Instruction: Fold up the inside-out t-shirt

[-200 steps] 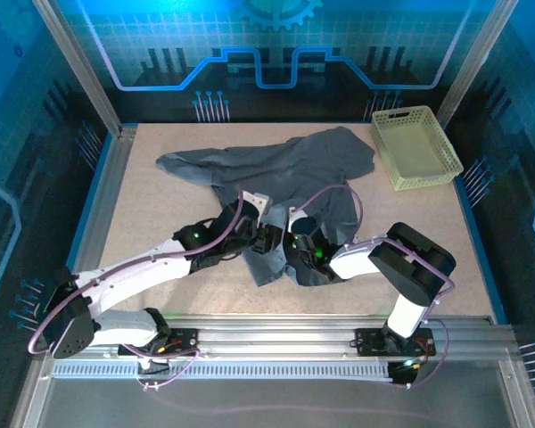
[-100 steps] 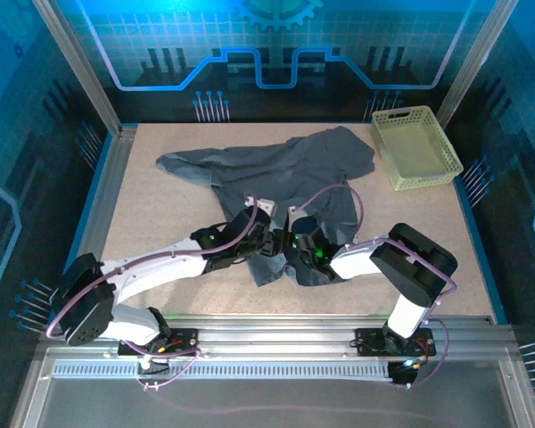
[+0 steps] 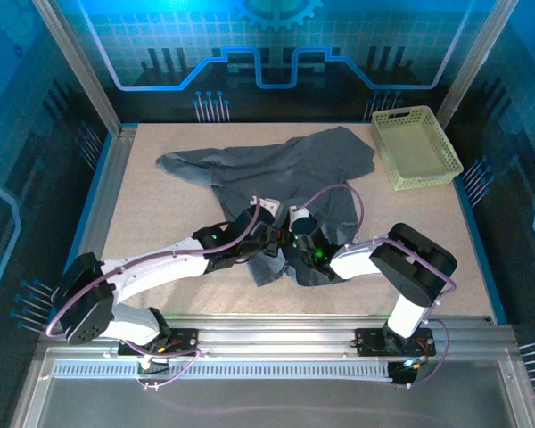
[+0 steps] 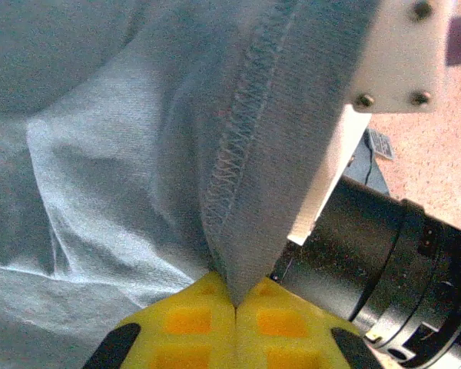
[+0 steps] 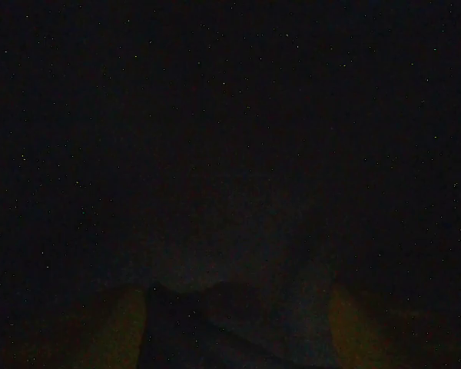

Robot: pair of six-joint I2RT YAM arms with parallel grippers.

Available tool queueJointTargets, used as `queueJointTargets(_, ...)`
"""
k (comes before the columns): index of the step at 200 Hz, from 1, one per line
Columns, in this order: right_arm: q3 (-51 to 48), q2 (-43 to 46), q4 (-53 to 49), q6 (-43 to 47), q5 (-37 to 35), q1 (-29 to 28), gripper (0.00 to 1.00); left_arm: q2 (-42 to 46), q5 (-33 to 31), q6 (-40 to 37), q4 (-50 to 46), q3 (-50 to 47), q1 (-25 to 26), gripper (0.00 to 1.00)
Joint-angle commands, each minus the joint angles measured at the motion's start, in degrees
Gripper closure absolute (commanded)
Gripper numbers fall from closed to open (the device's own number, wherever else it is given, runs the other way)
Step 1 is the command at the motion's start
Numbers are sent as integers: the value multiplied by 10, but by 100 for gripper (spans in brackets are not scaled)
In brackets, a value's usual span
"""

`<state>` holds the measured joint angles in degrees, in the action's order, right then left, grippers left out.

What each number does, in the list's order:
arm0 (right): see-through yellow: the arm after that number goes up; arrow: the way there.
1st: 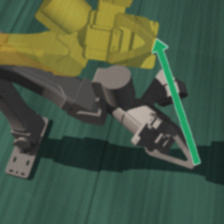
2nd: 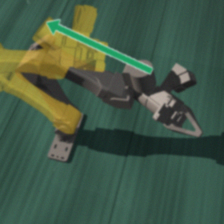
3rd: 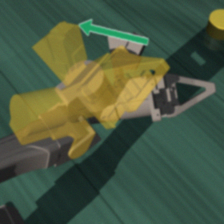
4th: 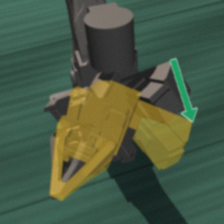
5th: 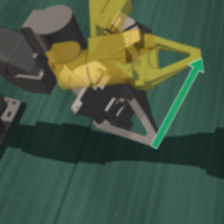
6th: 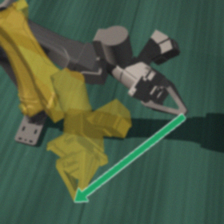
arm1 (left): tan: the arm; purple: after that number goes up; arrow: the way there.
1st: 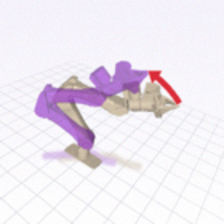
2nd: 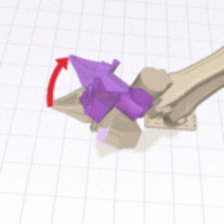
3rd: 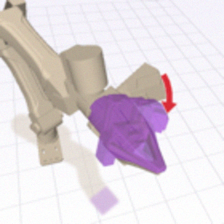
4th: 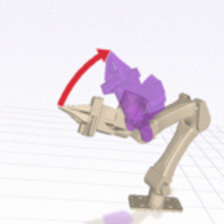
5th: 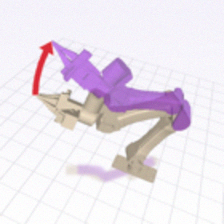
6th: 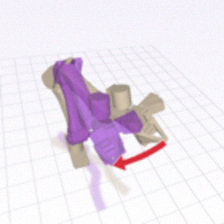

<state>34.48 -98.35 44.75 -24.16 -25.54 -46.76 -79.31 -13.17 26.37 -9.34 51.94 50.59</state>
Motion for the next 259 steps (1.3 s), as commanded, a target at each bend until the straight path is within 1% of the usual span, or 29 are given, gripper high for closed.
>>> queueJointTargets(1, -7, 0, 45, 12, -1, -15, 35, 19, -74, -6, -7, 20, -20, 100)
queueJointTargets(26, -14, -4, 67, 27, -6, -25, 35, 33, -59, -18, -17, 41, -24, 100)
queueJointTargets(56, -32, -24, 135, 50, -5, -51, 34, 58, -36, -48, -45, 83, -27, 100)
queueJointTargets(88, -13, -60, 133, 70, -38, -78, 34, 65, -3, -79, -84, 140, -35, 100)
queueJointTargets(111, -4, -82, 133, 80, -81, -86, 34, 65, 6, -92, -101, 173, -37, 100)
queueJointTargets(130, -6, -81, 122, 67, -94, -79, 34, 68, 3, -103, -112, 189, -41, 100)
queueJointTargets(149, -18, -66, 117, 44, -76, -66, 34, 73, -4, -108, -111, 186, -43, 100)
queueJointTargets(179, -20, -49, 99, 45, -75, -63, 34, 73, -4, -103, -108, 170, -48, 100)
queueJointTargets(213, 11, -62, 51, 35, -55, -65, 34, 73, 19, -109, -106, 177, -49, 100)
queueJointTargets(234, 36, -68, 8, 21, -65, -57, 35, 81, 38, -115, -105, 179, -49, 100)
queueJointTargets(259, 66, -80, -32, 23, -99, -45, 35, 91, 65, -118, -103, 181, -49, 100)
